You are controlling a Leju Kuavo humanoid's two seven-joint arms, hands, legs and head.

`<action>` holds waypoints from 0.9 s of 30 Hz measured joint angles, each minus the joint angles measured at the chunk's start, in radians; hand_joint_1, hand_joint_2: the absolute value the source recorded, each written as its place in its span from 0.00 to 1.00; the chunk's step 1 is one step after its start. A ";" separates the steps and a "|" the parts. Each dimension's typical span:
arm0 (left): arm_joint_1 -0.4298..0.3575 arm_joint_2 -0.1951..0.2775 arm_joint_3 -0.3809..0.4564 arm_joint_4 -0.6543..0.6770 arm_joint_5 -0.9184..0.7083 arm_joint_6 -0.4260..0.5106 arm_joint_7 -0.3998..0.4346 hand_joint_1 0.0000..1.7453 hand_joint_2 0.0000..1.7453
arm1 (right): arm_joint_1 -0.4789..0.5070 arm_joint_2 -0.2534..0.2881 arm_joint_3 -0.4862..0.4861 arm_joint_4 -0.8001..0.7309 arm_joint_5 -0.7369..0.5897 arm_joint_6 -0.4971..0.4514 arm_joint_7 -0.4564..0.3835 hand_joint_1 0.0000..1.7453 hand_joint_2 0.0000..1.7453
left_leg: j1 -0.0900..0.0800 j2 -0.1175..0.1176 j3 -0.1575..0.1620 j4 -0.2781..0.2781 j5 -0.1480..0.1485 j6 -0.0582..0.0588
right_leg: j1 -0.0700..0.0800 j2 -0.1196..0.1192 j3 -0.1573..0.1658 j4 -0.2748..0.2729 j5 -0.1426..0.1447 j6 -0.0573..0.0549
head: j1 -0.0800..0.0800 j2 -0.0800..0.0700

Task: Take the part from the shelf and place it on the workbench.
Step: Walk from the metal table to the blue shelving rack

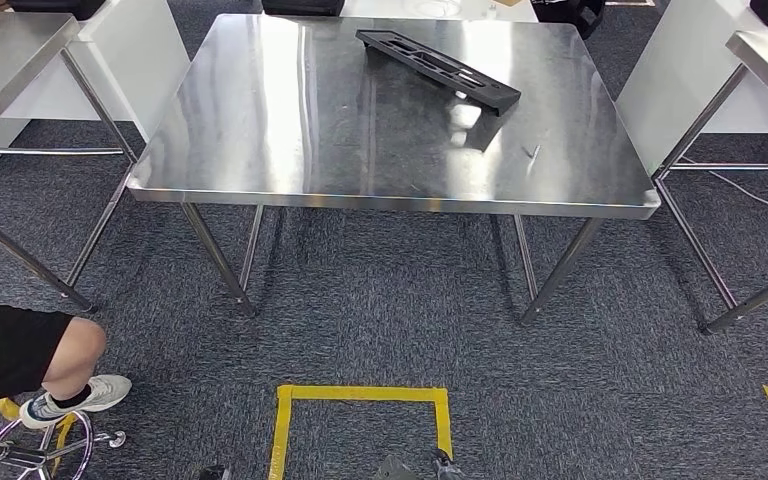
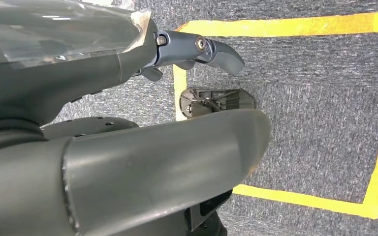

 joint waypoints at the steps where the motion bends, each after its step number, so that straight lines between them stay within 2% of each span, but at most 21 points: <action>1: 0.000 0.001 0.002 0.000 0.000 0.000 0.000 0.00 0.00 | 0.003 -0.001 -0.001 0.000 0.000 0.000 0.000 0.00 0.00 | 0.000 0.000 0.000 0.000 0.000 0.000 | 0.000 0.000 0.000 0.000 0.000 0.000 | 0.000 0.000; 7: 0.001 0.005 0.010 0.000 0.000 0.000 0.000 0.00 0.00 | 0.012 -0.006 -0.003 0.000 0.000 0.002 0.000 0.00 0.00 | 0.000 0.000 0.000 0.000 0.000 0.000 | 0.000 0.000 0.000 0.000 0.001 0.001 | 0.000 0.000; 15: 0.001 0.005 0.012 0.000 0.036 0.009 -0.004 0.00 0.00 | 0.027 0.013 -0.050 0.036 0.010 0.060 0.000 0.00 0.00 | 0.000 0.000 0.000 0.000 0.000 0.000 | 0.000 0.000 0.000 0.000 0.001 0.001 | 0.000 0.000; 22: 0.000 0.005 0.013 0.002 0.056 0.002 -0.018 0.00 0.00 | -0.014 0.011 -0.079 0.224 -0.093 0.025 -0.019 0.00 0.00 | 0.000 0.000 0.000 0.000 0.000 0.000 | 0.000 0.000 0.000 0.000 0.001 0.001 | 0.000 0.000; 27: 0.000 -0.001 0.013 0.003 0.058 0.003 -0.029 0.00 0.00 | -0.090 0.027 -0.120 0.442 -0.118 0.003 -0.123 0.00 0.00 | 0.000 0.000 0.001 0.000 0.001 0.001 | 0.000 0.000 0.001 0.000 0.001 0.002 | 0.000 0.000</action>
